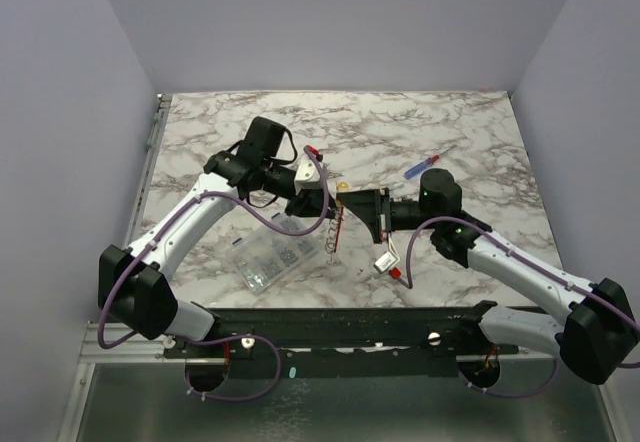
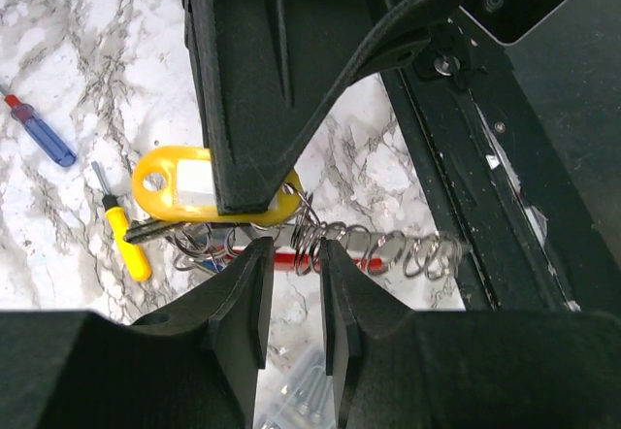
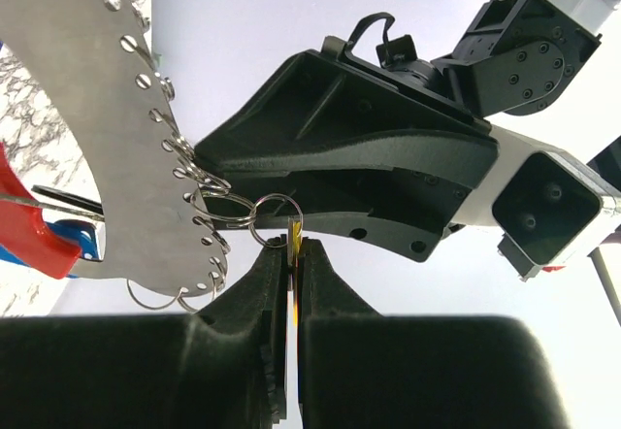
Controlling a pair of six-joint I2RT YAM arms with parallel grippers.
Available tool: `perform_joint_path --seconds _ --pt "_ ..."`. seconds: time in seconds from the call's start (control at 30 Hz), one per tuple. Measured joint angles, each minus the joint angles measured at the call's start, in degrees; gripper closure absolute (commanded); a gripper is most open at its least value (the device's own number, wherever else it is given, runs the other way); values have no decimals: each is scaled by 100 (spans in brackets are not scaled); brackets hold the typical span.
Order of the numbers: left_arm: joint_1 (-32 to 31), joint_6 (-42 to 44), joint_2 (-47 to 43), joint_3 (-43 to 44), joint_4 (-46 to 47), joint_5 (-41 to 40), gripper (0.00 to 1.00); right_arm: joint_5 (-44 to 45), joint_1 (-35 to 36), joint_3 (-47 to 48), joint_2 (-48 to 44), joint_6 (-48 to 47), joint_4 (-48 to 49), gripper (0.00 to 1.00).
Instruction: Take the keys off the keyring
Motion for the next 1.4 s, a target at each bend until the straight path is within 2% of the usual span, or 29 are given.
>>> perform_joint_path --seconds 0.17,0.33,0.47,0.57,1.03,1.4 --pt "-37 -254 -11 0 238 57 70 0 0 -66 0 0 28 99" --pt "-81 -417 -33 0 291 125 83 0 0 -90 0 0 63 99" --pt "-109 -494 -42 0 299 125 87 0 0 -92 0 0 125 99" --pt "-111 -511 -61 -20 334 125 100 2 0 -92 -2 2 162 99" --pt "-114 -994 -164 -37 422 -24 100 219 0 -297 -310 0 203 99" --pt "-122 -2103 -195 -4 835 -444 100 413 0 -560 -402 -2 385 99"
